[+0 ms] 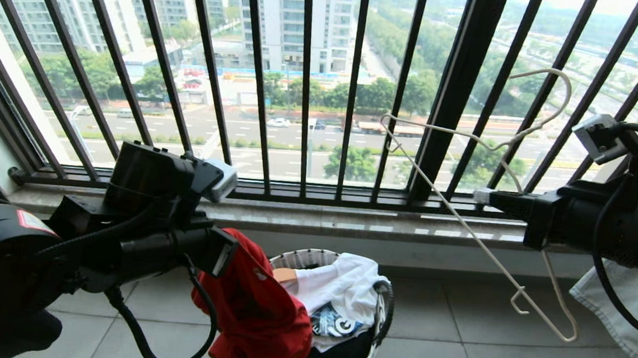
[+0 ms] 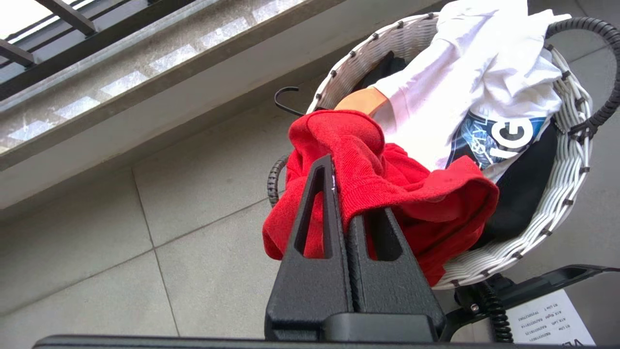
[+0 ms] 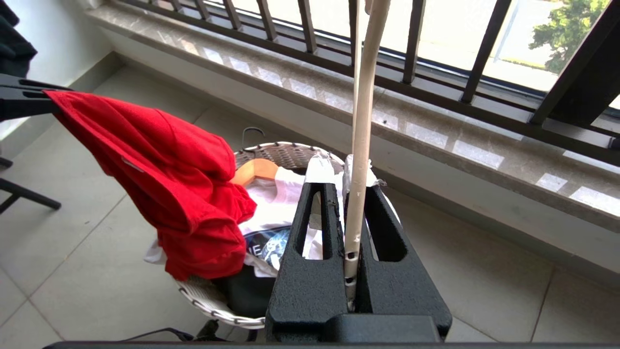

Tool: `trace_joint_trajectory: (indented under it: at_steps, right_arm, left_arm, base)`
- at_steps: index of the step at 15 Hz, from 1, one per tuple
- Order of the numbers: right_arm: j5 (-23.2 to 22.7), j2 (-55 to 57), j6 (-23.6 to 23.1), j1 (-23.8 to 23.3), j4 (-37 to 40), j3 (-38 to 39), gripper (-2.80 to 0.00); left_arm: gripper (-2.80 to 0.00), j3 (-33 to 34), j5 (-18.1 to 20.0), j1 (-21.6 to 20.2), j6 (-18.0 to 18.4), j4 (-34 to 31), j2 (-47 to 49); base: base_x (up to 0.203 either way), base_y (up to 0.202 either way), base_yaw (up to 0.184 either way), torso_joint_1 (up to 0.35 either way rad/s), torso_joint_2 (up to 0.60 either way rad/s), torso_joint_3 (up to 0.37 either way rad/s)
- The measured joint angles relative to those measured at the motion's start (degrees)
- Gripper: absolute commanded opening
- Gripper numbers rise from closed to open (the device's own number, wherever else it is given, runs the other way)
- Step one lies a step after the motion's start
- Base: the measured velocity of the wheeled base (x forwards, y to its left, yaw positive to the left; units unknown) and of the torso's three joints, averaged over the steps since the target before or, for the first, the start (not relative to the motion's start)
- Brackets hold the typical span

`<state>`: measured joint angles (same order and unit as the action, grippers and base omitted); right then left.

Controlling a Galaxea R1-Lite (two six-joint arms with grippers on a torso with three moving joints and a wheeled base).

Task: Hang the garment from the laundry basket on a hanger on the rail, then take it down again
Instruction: Pick up clothes from the basket

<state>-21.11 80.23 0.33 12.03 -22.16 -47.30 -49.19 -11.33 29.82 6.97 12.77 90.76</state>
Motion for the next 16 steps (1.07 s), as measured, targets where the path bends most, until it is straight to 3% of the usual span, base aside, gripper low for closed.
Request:
trace_joint_trajectory:
  at_steps: [11,16]
  right_arm:
    - [0.0,-0.2,0.0,0.1,0.0,0.3,-2.80]
    - [0.0,-0.3,-0.1,0.1,0.0,0.2,-2.80]
  left_arm:
    - [-2.80,-0.6,-0.1,-0.1,-0.3,0.1,1.6]
    - [-2.80,-0.4,0.1,-0.2,-0.3,0.1,1.9]
  base:
    - [0.000,0.000,0.000,0.003,0.00,0.197]
    - [0.000,0.000,0.000,0.000,0.00,0.034]
